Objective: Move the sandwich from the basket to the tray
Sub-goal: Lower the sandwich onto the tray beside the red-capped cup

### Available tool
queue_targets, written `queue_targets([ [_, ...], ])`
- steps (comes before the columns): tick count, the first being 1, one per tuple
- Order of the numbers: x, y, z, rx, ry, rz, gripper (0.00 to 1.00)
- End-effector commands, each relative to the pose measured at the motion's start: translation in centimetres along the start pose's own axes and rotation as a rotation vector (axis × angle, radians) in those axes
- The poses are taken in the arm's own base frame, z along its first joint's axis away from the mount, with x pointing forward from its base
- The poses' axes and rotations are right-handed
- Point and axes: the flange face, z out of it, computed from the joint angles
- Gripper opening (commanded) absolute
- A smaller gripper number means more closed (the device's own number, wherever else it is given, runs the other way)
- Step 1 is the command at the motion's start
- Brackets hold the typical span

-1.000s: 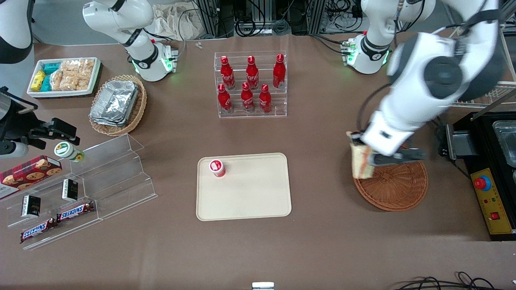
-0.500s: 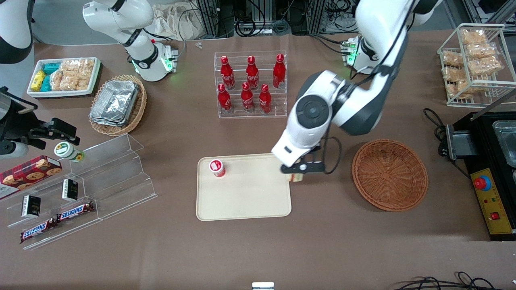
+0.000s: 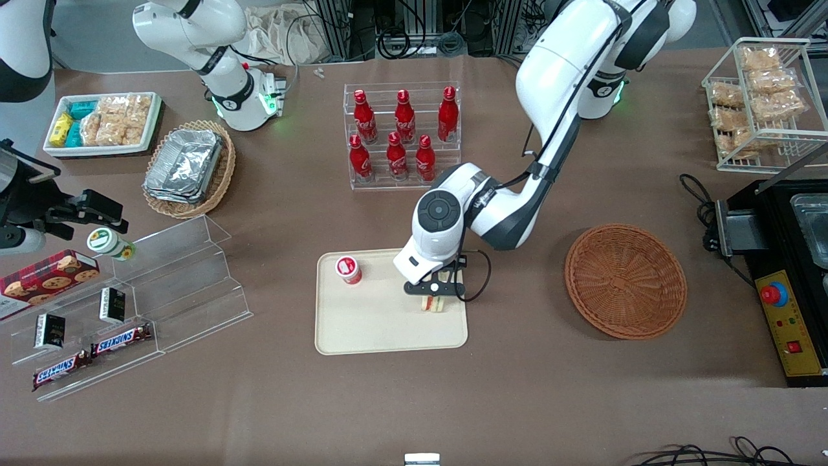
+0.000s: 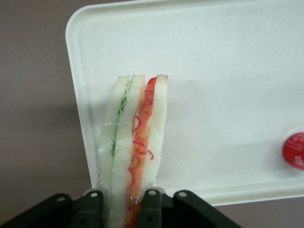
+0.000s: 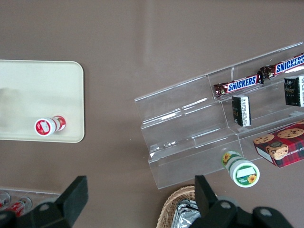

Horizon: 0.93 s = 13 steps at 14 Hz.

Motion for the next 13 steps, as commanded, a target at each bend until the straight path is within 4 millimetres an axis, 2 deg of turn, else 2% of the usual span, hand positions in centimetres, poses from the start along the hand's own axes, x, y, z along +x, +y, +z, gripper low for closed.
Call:
queue_targets([
  [1,0.5,0.3,0.3,0.012,0.026,-0.002,0.0],
  [4,0.6,0.1,2.0,0.009,0.059,-0.008,0.0],
  [9,0.8,-0.3,3.8,0.015,0.058,-0.032,0.02],
  [10,0.9,-0.4,3.8,0.012,0.058,-0.057,0.15],
  [11,1.2,-0.7,3.7,0.008,0.058,-0.092,0.42],
  [12,1.2,-0.7,3.5,0.007,0.061,-0.096,0.8],
  [13,1.3,-0.8,3.1,0.005,0.065,-0.098,0.99],
])
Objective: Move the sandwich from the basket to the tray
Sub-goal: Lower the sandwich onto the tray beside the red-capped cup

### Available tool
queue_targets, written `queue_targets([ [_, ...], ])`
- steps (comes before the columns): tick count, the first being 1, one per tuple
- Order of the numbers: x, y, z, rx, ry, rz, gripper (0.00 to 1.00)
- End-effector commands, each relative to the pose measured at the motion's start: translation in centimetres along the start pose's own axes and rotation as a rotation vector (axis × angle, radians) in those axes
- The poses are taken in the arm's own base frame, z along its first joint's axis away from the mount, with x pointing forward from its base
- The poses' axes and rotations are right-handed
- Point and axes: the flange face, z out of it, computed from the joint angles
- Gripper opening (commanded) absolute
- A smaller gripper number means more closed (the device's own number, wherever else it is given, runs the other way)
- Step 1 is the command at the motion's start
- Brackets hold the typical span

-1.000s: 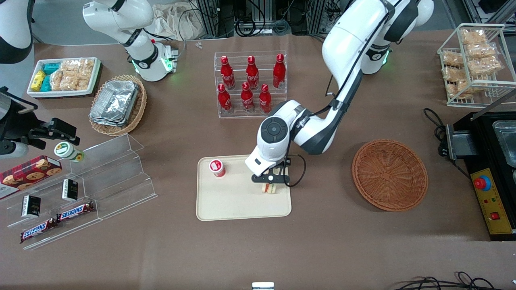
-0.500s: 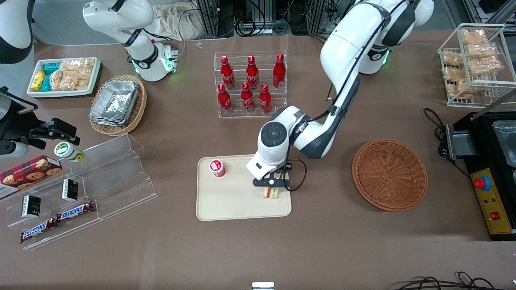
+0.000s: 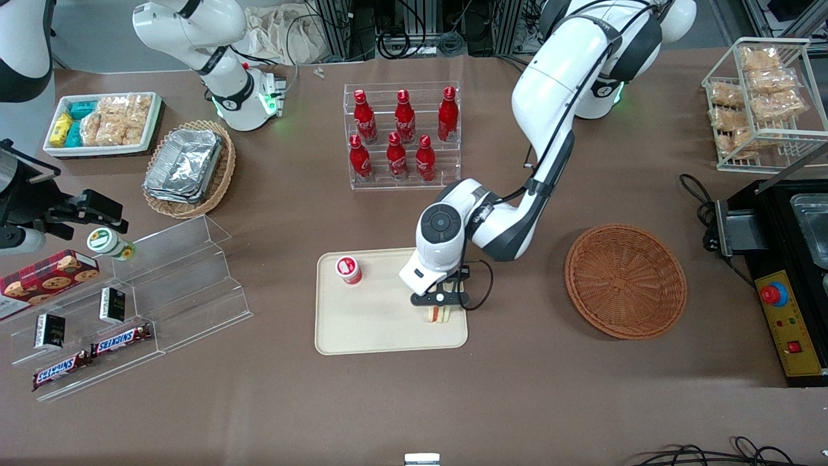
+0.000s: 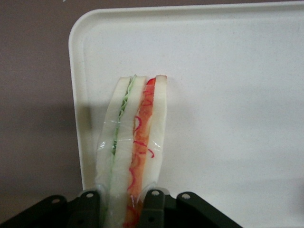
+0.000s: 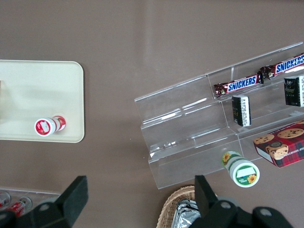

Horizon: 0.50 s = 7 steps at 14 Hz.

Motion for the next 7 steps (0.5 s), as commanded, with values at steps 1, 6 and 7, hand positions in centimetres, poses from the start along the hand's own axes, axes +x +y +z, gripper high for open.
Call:
queue_targets([
  [1,0.5,-0.1,-1.1,-0.004,0.027,-0.03,1.0],
  [6,2.2,-3.0,-9.5,0.022,0.021,-0.099,1.0],
  [7,3.0,-4.8,-12.4,0.029,0.021,-0.123,1.0],
])
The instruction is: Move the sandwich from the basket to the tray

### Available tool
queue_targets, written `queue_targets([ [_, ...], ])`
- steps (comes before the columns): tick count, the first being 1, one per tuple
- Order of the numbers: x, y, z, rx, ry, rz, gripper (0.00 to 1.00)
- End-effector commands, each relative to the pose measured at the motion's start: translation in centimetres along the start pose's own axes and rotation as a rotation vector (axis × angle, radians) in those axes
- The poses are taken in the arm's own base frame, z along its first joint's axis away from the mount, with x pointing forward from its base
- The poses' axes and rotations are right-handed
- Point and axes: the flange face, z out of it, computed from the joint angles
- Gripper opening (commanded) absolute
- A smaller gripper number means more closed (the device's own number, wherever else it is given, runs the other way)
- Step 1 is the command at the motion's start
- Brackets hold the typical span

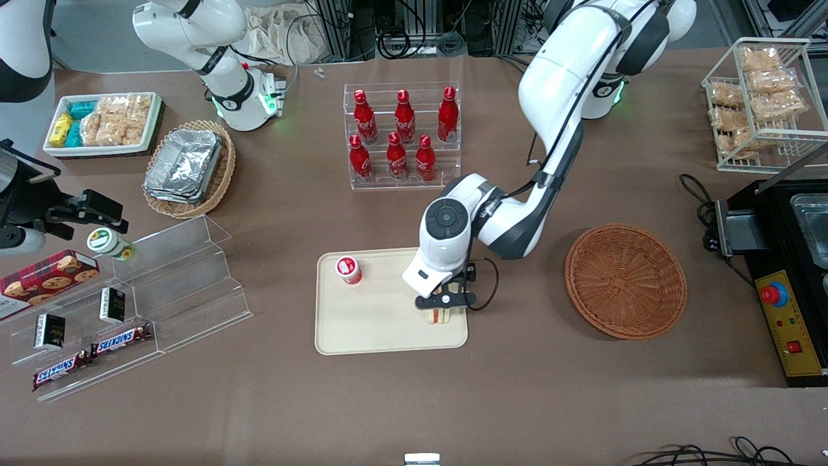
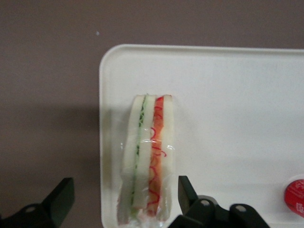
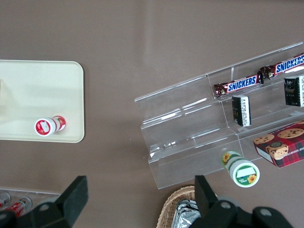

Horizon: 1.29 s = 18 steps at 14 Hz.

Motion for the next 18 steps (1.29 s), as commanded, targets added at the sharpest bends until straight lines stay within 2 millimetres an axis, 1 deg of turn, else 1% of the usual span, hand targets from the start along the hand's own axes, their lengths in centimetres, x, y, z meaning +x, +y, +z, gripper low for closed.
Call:
queue_targets([
  [1,2.3,-5.2,-8.6,0.037,-0.004,-0.073,1.0],
  [3,3.5,-10.2,-13.9,0.059,-0.013,-0.127,1.0],
  [4,3.9,-13.6,-15.8,0.065,-0.019,-0.153,1.0],
  [5,3.9,-17.3,-17.5,0.062,-0.024,-0.145,1.0],
  [6,3.8,-21.3,-18.5,0.062,-0.026,-0.146,1.0],
  [7,3.5,-24.1,-19.8,0.047,-0.03,-0.166,1.0],
  [9,2.9,-27.9,-22.8,0.05,-0.036,-0.186,1.0],
  [10,2.9,-30.2,-24.1,0.055,-0.049,-0.162,1.0],
  [12,3.0,-34.9,-26.1,0.042,-0.071,-0.137,1.0],
  [14,2.6,-39.4,-27.5,0.024,-0.105,-0.091,1.0],
  [16,2.4,-41.7,-28.2,0.024,-0.117,-0.056,1.0],
  [18,2.5,-43.4,-28.3,0.022,-0.129,0.004,1.0],
])
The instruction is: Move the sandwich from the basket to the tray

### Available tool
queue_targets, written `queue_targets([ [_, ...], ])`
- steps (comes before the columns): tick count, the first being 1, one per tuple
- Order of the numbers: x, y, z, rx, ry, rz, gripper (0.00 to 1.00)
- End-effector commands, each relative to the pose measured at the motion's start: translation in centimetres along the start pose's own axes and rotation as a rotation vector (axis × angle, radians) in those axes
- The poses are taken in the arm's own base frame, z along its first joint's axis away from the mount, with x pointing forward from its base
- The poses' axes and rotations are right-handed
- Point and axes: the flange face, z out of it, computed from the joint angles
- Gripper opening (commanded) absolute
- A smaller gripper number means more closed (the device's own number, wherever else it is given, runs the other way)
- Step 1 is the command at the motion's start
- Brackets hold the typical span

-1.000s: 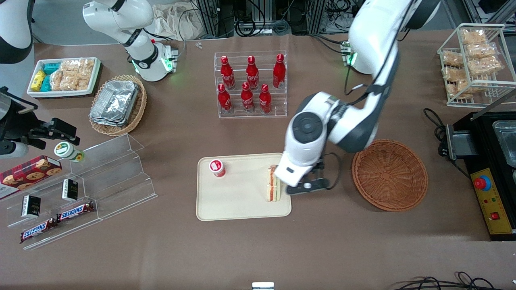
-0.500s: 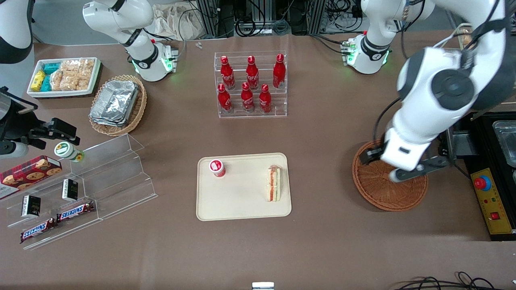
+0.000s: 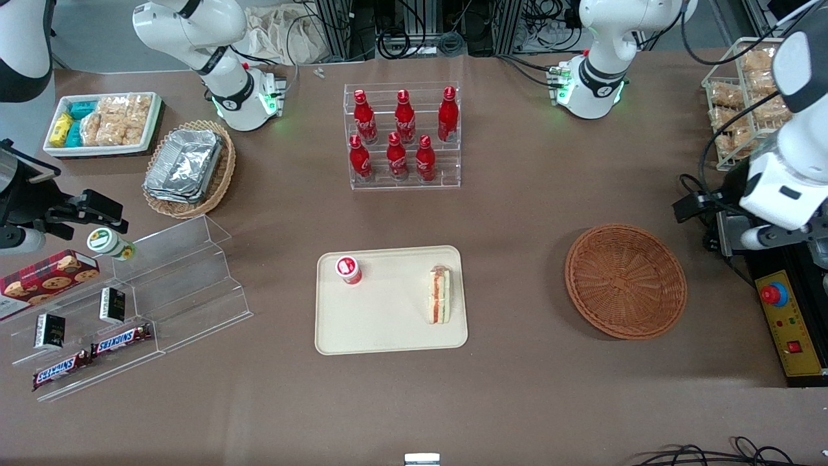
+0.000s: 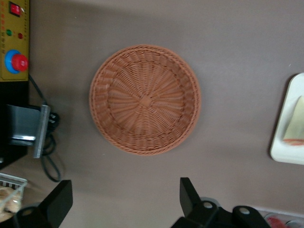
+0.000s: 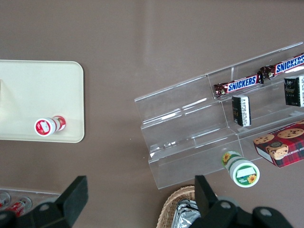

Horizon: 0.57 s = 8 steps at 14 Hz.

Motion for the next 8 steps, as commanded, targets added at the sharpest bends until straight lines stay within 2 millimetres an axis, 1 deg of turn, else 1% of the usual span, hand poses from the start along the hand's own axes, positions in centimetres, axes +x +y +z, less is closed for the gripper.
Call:
queue_targets([
  [1,-0.5,-1.6,0.1,-0.008,-0.023,0.079,1.0],
  [2,-0.1,-2.8,-0.3,-0.013,-0.013,0.087,1.0],
  [3,0.3,-3.2,-0.5,-0.014,-0.006,0.11,1.0],
  [8,0.7,-3.3,-1.2,-0.003,0.01,0.135,1.0],
])
